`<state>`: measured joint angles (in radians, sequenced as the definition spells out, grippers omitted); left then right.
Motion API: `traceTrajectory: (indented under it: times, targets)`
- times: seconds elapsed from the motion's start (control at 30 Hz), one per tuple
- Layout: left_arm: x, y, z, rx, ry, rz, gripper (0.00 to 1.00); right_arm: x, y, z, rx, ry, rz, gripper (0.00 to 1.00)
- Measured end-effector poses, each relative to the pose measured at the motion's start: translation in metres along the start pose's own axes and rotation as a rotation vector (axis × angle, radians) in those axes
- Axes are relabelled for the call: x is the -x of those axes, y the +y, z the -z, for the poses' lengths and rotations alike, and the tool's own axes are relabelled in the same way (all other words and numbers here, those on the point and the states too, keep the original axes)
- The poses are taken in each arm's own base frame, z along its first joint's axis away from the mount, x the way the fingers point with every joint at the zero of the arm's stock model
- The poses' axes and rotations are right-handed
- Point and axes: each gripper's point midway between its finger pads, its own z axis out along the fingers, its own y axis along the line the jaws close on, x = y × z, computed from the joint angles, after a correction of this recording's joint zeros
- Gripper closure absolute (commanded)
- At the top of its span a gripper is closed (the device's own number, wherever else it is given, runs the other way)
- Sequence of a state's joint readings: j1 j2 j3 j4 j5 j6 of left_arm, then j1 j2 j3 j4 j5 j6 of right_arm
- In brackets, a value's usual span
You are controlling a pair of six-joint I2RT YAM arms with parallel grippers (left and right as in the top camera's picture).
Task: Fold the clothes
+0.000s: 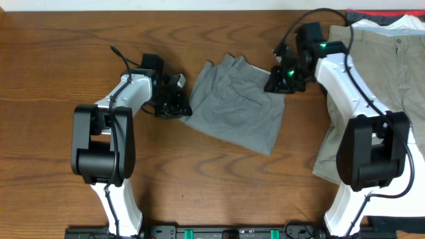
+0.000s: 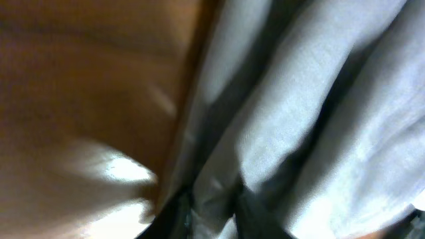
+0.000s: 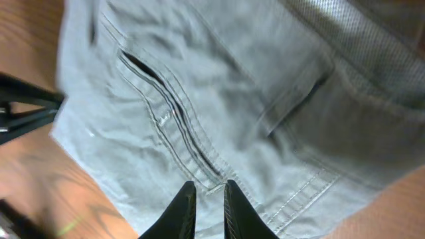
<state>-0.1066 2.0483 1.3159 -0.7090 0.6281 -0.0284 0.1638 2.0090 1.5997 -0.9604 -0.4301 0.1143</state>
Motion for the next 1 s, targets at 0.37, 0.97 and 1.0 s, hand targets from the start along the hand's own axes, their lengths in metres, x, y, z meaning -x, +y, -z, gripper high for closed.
traceTrajectory:
  times: [0.37, 0.97, 1.0]
  targets:
    - [-0.065, -0.014, 0.004, -0.028, 0.256, 0.133, 0.73, 0.002, -0.014, -0.001, -0.105, -0.009, 0.053, 0.8]
    - [-0.018, -0.003, 0.027, -0.043, 0.039, 0.133, 0.25, -0.057, 0.004, -0.086, -0.176, 0.156, -0.023, 0.94]
    - [-0.013, 0.001, 0.03, -0.037, 0.018, 0.133, 0.24, -0.057, 0.004, -0.087, -0.177, 0.157, -0.031, 0.94]
